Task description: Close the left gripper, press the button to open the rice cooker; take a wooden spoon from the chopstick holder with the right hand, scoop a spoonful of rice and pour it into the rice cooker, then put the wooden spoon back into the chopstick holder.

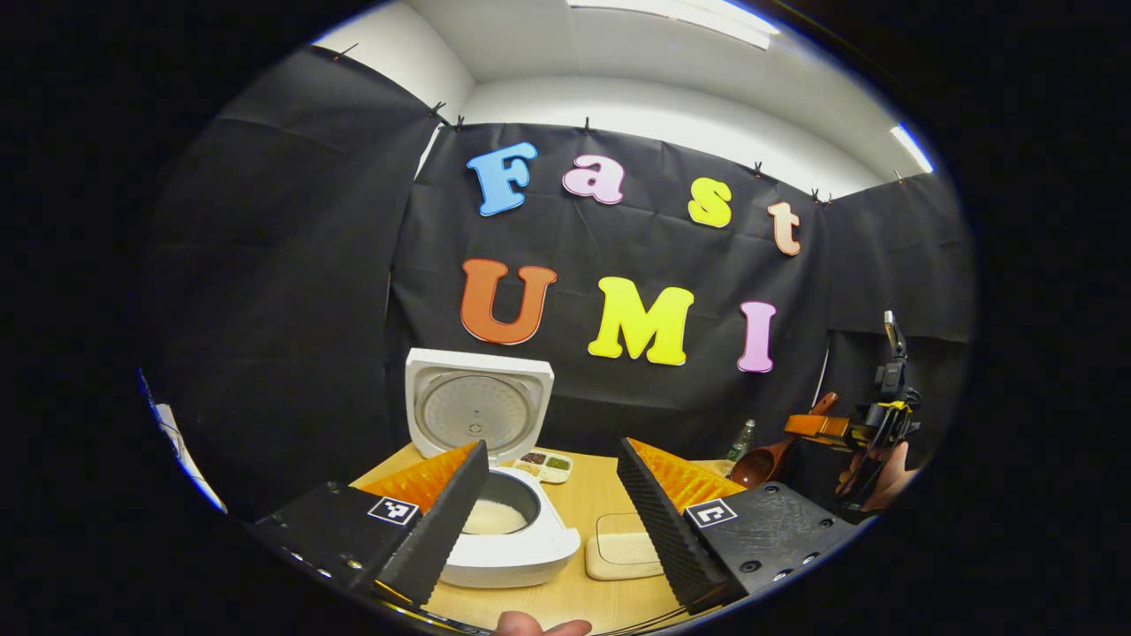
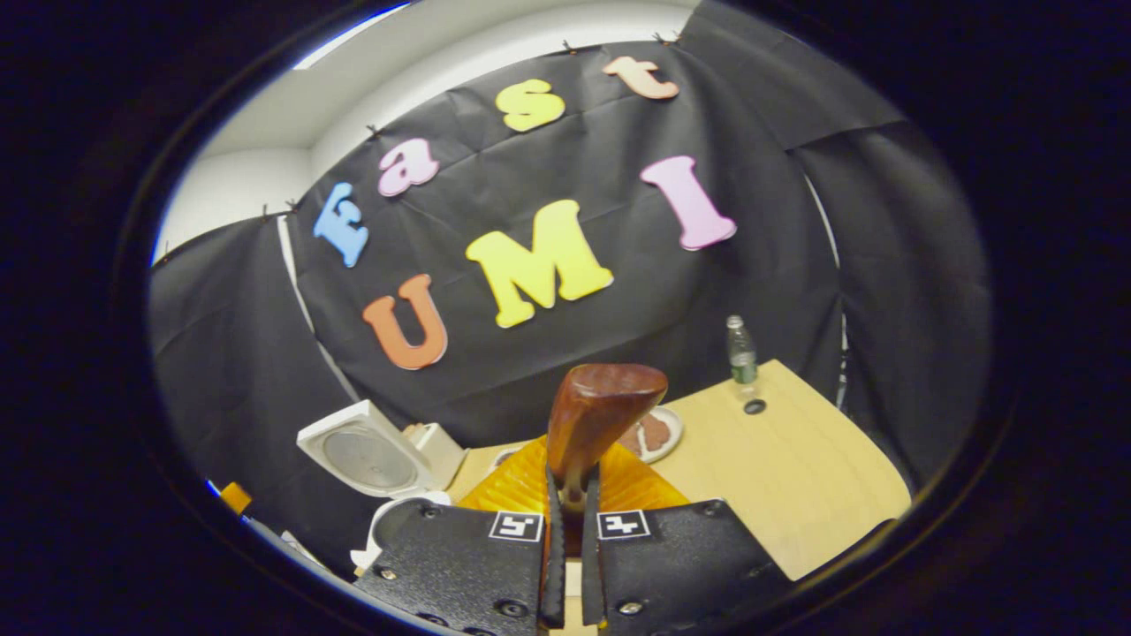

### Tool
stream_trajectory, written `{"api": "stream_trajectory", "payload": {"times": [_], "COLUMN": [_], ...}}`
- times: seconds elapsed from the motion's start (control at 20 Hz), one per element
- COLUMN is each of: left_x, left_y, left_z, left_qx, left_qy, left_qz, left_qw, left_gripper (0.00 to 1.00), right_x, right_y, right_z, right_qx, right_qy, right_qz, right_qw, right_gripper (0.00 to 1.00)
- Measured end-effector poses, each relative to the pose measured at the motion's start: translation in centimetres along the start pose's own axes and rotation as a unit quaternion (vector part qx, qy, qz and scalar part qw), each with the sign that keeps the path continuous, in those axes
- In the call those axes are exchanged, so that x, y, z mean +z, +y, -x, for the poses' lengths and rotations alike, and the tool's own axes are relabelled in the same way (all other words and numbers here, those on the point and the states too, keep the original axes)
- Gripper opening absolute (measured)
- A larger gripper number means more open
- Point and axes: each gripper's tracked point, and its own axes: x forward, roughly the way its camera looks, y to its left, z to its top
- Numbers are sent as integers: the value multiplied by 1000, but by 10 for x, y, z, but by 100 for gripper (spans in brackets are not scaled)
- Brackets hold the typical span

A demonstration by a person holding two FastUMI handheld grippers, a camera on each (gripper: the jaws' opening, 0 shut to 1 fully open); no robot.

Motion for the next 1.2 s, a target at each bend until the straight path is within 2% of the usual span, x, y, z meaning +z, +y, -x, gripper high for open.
{"api": "stream_trajectory", "payload": {"times": [0.05, 0.15, 0.2, 0.4, 0.6, 0.65, 0.75, 1.05, 1.2], "left_x": [0, 1, -1, -4, -3, -2, -5, -16, -20], "left_y": [-4, -7, -7, -1, 0, 0, 0, -9, -14], "left_z": [-3, -7, -9, -14, -22, -24, -27, -39, -44], "left_qx": [-6, -11, -10, 7, 20, 24, 30, 31, 27], "left_qy": [1, 2, 4, 17, 29, 31, 38, 67, 81], "left_qz": [-1, -7, -13, -19, -15, -18, -23, -31, -36], "left_qw": [1000, 1000, 1000, 1000, 999, 999, 999, 997, 996], "left_gripper": [94, 94, 94, 94, 94, 94, 94, 94, 94], "right_x": [-5, -17, -23, -42, -64, -73, -93, -135, -141], "right_y": [-16, -45, -58, -94, -118, -123, -130, -146, -147], "right_z": [-4, -14, -21, -52, -81, -87, -101, -123, -130], "right_qx": [-15, -40, -49, -71, -81, -83, -85, -82, -78], "right_qy": [4, 19, 28, 56, 81, 89, 104, 139, 143], "right_qz": [-6, -6, -3, 13, 15, 13, 13, 42, 39], "right_qw": [1000, 999, 998, 996, 993, 993, 991, 986, 986], "right_gripper": [9, 12, 9, 9, 9, 7, 9, 9, 11]}}
